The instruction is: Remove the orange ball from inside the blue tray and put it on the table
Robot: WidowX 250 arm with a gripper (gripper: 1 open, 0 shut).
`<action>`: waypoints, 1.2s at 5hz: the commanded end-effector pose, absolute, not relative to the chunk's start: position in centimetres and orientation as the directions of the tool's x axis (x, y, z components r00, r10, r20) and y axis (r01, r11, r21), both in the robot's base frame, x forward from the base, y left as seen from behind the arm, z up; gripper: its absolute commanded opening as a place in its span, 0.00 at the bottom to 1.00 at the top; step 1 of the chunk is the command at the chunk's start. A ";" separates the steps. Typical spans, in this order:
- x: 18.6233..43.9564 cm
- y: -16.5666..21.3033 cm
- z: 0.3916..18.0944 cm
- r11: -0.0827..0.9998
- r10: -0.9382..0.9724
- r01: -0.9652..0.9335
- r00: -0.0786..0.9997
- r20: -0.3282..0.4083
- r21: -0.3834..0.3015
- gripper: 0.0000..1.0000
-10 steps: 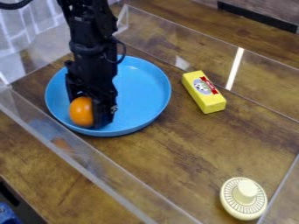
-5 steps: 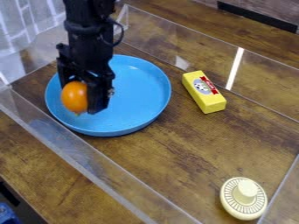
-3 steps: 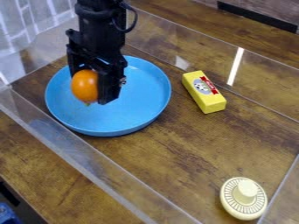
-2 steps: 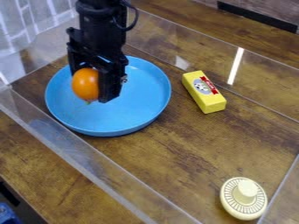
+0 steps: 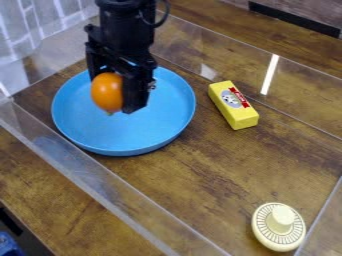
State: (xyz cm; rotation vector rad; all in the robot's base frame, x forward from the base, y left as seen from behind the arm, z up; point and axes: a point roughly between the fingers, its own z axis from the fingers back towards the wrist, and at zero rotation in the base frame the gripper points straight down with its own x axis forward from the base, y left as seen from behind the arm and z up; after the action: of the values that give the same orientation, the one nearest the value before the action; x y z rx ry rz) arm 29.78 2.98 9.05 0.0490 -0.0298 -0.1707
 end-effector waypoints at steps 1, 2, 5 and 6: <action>30.8 2.0 12.3 0.981 -0.191 0.183 0.973 0.130 0.072 0.00; 30.7 1.4 12.5 0.980 -0.195 0.187 0.971 0.136 0.067 0.00; 30.8 -2.9 12.8 0.969 -0.246 0.244 0.958 0.150 0.031 0.00; 30.9 -4.3 12.7 0.966 -0.256 0.257 0.955 0.152 0.013 0.00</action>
State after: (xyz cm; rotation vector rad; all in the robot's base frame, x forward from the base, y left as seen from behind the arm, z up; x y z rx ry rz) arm 30.02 -3.79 10.68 -0.0054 -0.0784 -0.2474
